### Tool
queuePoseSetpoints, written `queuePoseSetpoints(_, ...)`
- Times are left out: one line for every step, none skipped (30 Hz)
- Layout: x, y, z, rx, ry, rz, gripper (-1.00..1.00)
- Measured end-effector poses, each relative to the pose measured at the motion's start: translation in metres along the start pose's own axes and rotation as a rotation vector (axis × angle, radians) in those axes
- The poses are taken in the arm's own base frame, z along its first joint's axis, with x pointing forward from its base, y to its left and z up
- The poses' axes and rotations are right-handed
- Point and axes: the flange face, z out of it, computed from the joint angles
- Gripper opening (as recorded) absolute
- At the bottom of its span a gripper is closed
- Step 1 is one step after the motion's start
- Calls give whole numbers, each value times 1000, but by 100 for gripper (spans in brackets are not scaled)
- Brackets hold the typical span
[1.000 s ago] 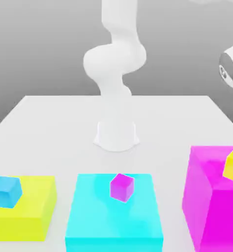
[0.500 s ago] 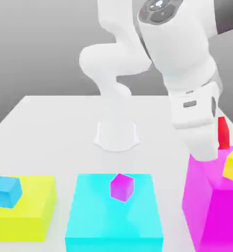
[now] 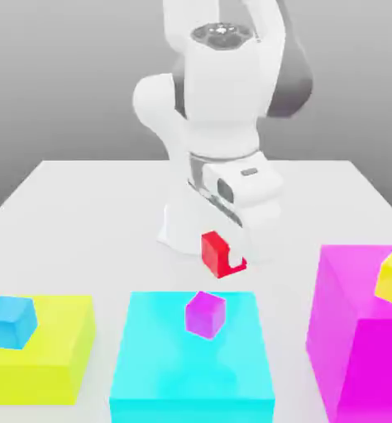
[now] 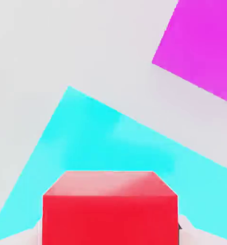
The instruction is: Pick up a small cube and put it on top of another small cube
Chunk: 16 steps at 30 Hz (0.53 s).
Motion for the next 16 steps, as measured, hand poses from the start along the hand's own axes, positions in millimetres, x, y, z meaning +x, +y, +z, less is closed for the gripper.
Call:
queuePoseSetpoints(-1, 1, 10, -3, -1, -9, -100)
queuePoseSetpoints(-2, 1, 21, -5, -2, -13, -100)
queuePoseSetpoints(-2, 1, 33, -6, -3, -15, -100)
queuePoseSetpoints(-3, 0, 44, -7, -3, -16, -100)
queuePoseSetpoints(-3, 0, 52, -7, -4, -17, 100)
queuePoseSetpoints(-3, 0, 52, -7, -4, -17, 100)
queuePoseSetpoints(-3, 0, 52, -7, -4, -17, 100)
queuePoseSetpoints(-3, 0, 52, -7, -4, -17, 100)
queuePoseSetpoints(-3, 0, 52, -7, -4, -17, 100)
queuePoseSetpoints(-3, 0, 52, -7, -4, -17, 100)
queuePoseSetpoints(-3, 0, 55, -8, -4, -17, 100)
queuePoseSetpoints(-3, 0, 51, -8, -3, -17, 100)
queuePoseSetpoints(-3, 1, 43, -8, -3, -17, 100)
queuePoseSetpoints(-2, 1, 33, -8, -2, -18, 100)
queuePoseSetpoints(-2, 1, 22, -8, -2, -18, 100)
queuePoseSetpoints(-3, 1, 10, -8, -2, -17, 100)
